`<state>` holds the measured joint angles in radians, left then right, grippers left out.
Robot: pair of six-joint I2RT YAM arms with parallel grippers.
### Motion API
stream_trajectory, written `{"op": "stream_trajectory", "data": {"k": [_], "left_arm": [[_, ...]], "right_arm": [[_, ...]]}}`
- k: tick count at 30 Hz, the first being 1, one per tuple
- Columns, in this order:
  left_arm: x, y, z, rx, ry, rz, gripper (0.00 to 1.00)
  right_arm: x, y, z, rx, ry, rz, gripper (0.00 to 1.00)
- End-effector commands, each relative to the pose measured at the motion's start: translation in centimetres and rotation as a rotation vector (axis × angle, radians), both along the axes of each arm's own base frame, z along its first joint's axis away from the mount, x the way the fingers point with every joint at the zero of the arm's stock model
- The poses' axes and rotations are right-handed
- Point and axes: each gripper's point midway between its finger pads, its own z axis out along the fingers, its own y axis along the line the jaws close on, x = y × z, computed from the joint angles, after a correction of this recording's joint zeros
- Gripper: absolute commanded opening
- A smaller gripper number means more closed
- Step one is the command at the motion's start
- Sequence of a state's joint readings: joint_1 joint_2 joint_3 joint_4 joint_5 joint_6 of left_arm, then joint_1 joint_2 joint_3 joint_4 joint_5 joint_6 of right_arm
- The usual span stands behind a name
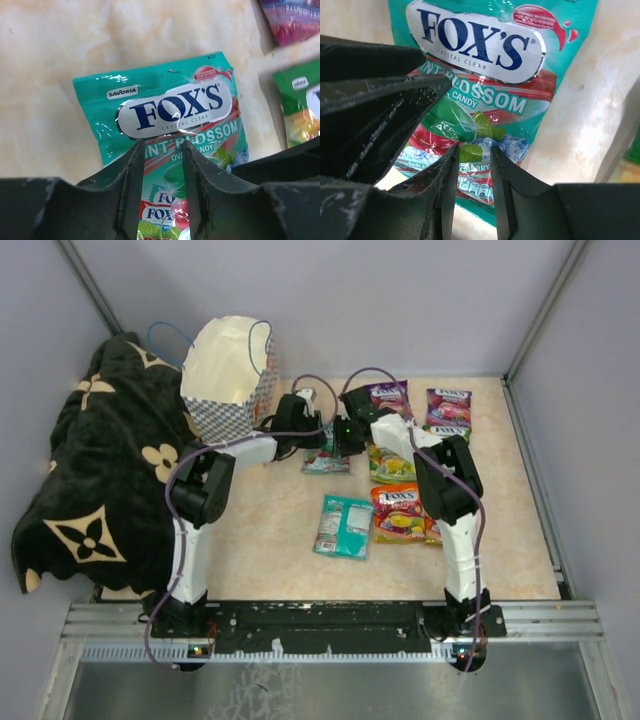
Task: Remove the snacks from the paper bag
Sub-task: Adjust the snack at the center of the board.
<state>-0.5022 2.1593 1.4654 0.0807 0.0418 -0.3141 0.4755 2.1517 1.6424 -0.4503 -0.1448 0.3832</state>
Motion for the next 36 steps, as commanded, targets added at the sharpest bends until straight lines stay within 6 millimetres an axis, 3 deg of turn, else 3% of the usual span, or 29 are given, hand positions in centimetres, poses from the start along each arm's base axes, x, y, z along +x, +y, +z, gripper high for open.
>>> {"op": "stream_trajectory", "data": {"k": [1,4,14,17,20,22,25,27,32,36], "left_arm": [[2.6,1.0,-1.5,-0.023,0.064,-0.015,0.42],[4.8,1.1,-1.4,-0.076,0.059,-0.024,0.41],[9.6,0.0,-1.3,-0.083,0.01,-0.032,0.43],[10.5,-0.1,0.7,-0.09,-0.034,-0.036,0.49],[10.5,-0.2,4.2,-0.094,-0.1,-0.057,0.68],[9.9,-0.1,6.8,-0.091,-0.151,-0.064,0.81],[8.3,0.1,9.5,-0.056,-0.21,-0.061,0.87],[7.2,0.3,10.2,-0.026,-0.23,-0.052,0.9],[4.7,0.9,8.4,-0.008,-0.193,-0.031,0.95],[3.6,0.8,6.0,0.042,-0.166,-0.013,0.96]], "right_arm": [[3.0,-0.3,-1.2,0.001,-0.008,-0.04,0.33],[4.8,-0.6,-2.3,0.011,0.012,-0.055,0.32],[11.1,-0.3,-2.1,0.066,-0.021,-0.057,0.32],[12.7,-0.1,-0.4,0.125,-0.049,-0.051,0.32],[13.2,0.2,2.8,0.173,-0.102,-0.038,0.33],[13.3,0.2,5.7,0.192,-0.157,-0.027,0.33],[12.6,-0.3,9.5,0.204,-0.219,-0.024,0.34],[11.8,-0.9,12.0,0.216,-0.258,-0.031,0.35],[8.5,-4.7,17.6,0.26,-0.343,-0.122,0.49],[4.9,-8.7,20.2,0.294,-0.408,-0.22,0.6]]}}
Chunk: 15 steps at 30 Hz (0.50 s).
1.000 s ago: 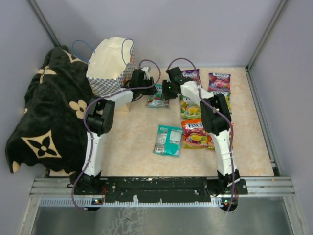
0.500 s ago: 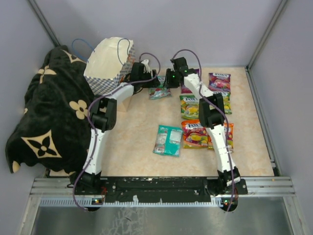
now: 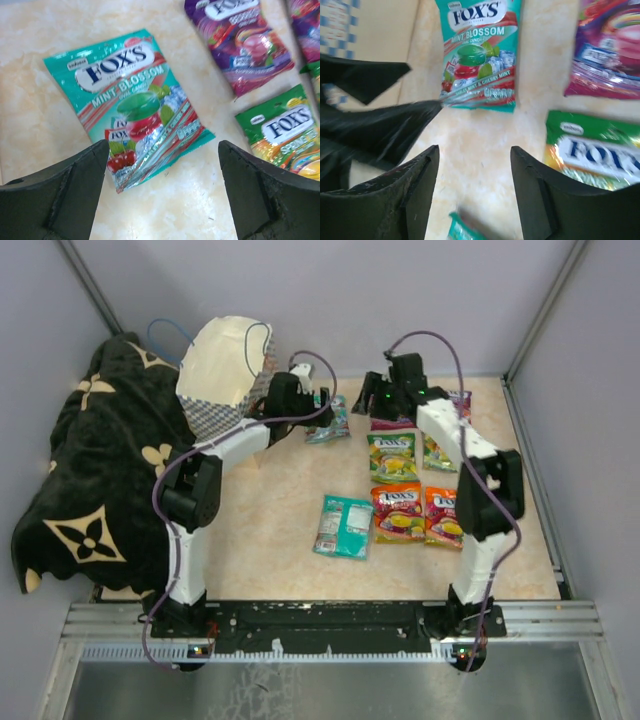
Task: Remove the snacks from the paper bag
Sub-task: Adjust the snack at the center of the board.
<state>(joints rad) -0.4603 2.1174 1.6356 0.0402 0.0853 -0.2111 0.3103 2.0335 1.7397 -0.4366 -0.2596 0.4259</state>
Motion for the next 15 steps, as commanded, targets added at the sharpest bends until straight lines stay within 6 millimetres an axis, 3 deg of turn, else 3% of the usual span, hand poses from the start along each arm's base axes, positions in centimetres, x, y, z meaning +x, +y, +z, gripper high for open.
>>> {"op": "stream_trajectory", "data": {"k": [1,5,9,15], "left_arm": [[-0.7,0.5,-3.6,0.075,0.031,0.046,0.96],[-0.2,0.2,-6.6,0.114,0.065,0.073,0.95],[1.0,0.0,-8.3,0.151,0.082,0.087,0.94],[3.1,-0.8,-9.8,0.2,0.095,0.075,0.94]], "right_arm": [[-1.7,-4.7,10.2,0.111,-0.252,-0.135,0.63],[-5.5,-6.8,11.9,0.139,-0.28,-0.183,0.7],[-8.4,-7.1,12.4,0.155,-0.288,-0.167,0.74],[-11.3,-7.8,10.1,0.123,-0.241,-0.16,0.78]]}}
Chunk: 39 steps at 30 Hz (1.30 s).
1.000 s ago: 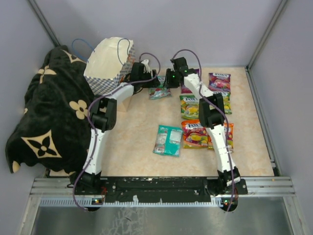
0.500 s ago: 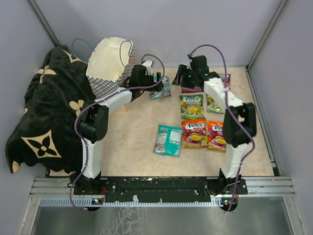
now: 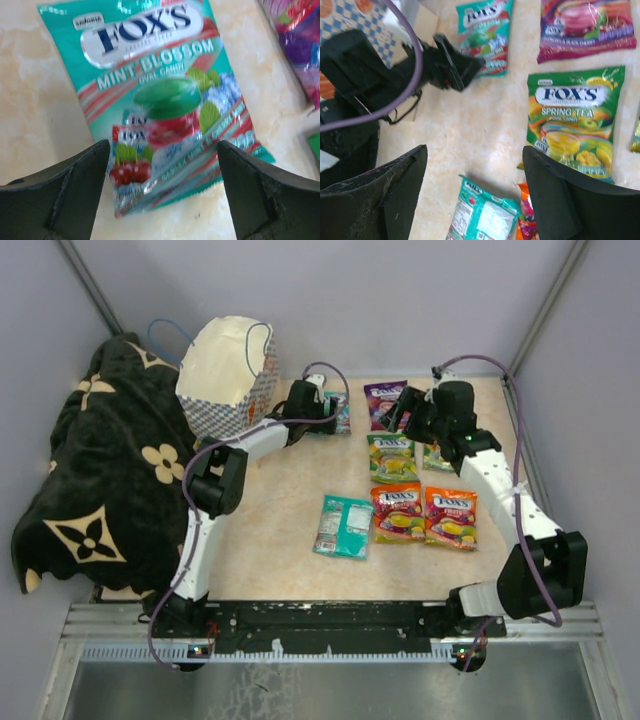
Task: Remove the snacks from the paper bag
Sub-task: Adjust the snack at the center of the board, then pick up the snack from the center of the board.
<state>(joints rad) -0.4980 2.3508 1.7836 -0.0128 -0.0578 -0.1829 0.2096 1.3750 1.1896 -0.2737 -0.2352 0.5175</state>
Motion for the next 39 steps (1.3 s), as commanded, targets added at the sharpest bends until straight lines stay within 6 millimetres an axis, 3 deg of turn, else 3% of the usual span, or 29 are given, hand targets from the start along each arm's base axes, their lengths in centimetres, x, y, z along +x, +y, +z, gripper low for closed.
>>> {"op": "stream_trajectory", "data": {"k": [1,11,16,19,24,26,29,32,34,39], "left_arm": [[1.4,0.0,-1.3,0.062,0.023,0.002,0.93],[3.2,0.3,-2.3,0.095,0.019,0.052,0.94],[3.5,0.1,-1.6,0.062,0.024,0.082,0.94],[3.4,-0.5,1.0,0.022,-0.019,0.067,0.99],[1.7,-0.4,9.6,-0.028,-0.143,0.001,0.99],[0.1,0.1,12.9,-0.052,-0.178,-0.026,0.99],[-4.3,1.3,17.0,-0.106,-0.215,-0.064,0.99],[-9.5,3.0,15.4,-0.148,-0.162,-0.065,0.99],[-13.8,4.2,11.9,-0.169,-0.095,-0.061,0.99],[-22.1,5.1,6.6,-0.216,0.063,-0.118,0.99]], "right_arm": [[-1.6,0.0,-0.3,-0.001,-0.007,0.016,0.78],[-3.8,-0.5,-4.2,-0.046,0.072,0.037,0.82],[-4.9,-0.7,-5.2,-0.062,0.083,0.052,0.87],[-5.8,-0.7,-5.5,-0.071,0.063,0.083,0.99],[-7.3,-1.4,-6.1,-0.119,0.03,0.099,0.99],[-8.0,-1.4,-6.2,-0.119,0.016,0.111,0.99],[-8.9,-1.1,-6.8,-0.099,-0.001,0.137,0.99],[-9.5,-0.4,-7.3,-0.054,-0.007,0.162,0.99],[-9.8,0.2,-7.7,-0.023,0.007,0.185,0.99],[-10.5,1.4,-9.6,-0.043,0.05,0.219,0.94]]}}
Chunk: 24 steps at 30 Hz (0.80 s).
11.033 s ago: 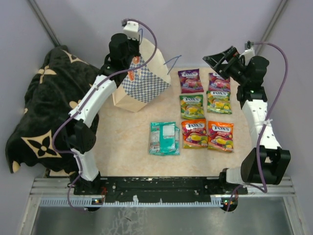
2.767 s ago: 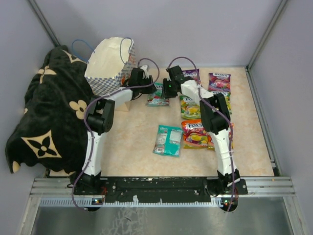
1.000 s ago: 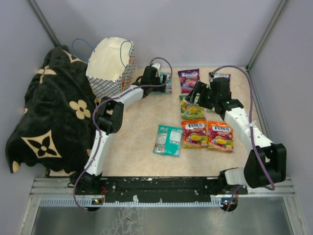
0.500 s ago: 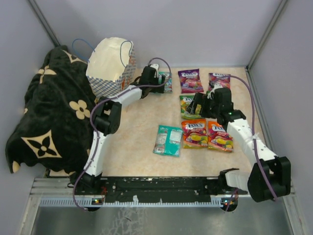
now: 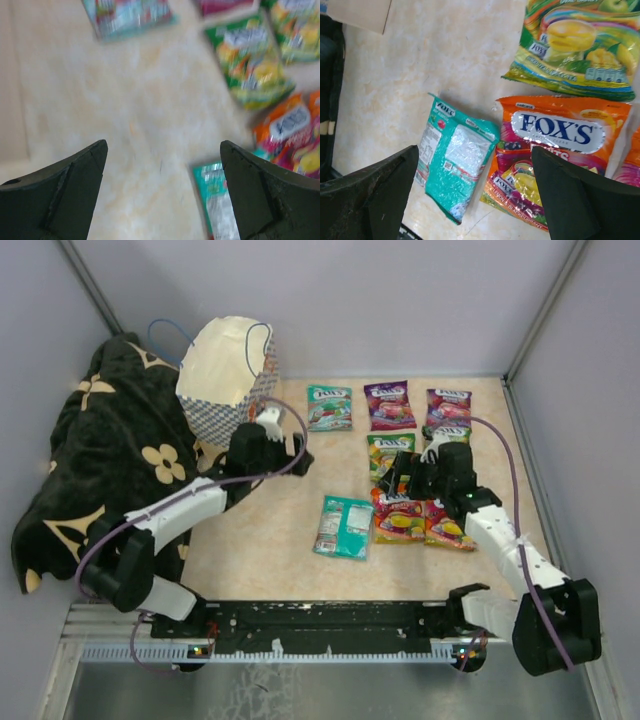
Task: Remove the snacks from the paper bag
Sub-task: Pick up the snack from the center of the board.
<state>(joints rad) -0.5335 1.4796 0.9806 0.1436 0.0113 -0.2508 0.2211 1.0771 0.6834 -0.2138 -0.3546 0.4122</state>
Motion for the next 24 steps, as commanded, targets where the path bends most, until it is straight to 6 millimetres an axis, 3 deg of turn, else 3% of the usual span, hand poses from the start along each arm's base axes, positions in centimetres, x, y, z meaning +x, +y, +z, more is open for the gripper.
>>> {"op": "stream_trajectory", "data": {"k": [1,6,11,16,19,24], "left_arm": [[-7.0,-0.5,-7.8,-0.027,0.247,-0.104,0.99],[-12.1,-1.4,-10.0,-0.085,0.375,-0.229,0.99],[-13.0,-1.7,-11.0,-0.107,0.408,-0.239,0.99],[-14.0,-3.8,-11.3,-0.158,0.444,-0.318,0.96],[-14.4,-4.8,-12.2,-0.147,0.475,-0.329,0.92],[-14.9,-5.8,-13.1,-0.124,0.492,-0.319,0.79]], "right_arm": [[0.2,2.1,0.4,-0.004,-0.051,0.061,0.93],[-1.0,4.3,-1.5,-0.014,0.008,0.106,0.78],[-2.7,6.3,-3.0,-0.031,0.053,0.134,0.67],[-5.7,8.0,-5.7,-0.044,0.148,0.174,0.53],[-7.2,7.9,-7.1,-0.07,0.191,0.172,0.51],[-7.5,7.1,-8.2,-0.119,0.207,0.14,0.49]]}}
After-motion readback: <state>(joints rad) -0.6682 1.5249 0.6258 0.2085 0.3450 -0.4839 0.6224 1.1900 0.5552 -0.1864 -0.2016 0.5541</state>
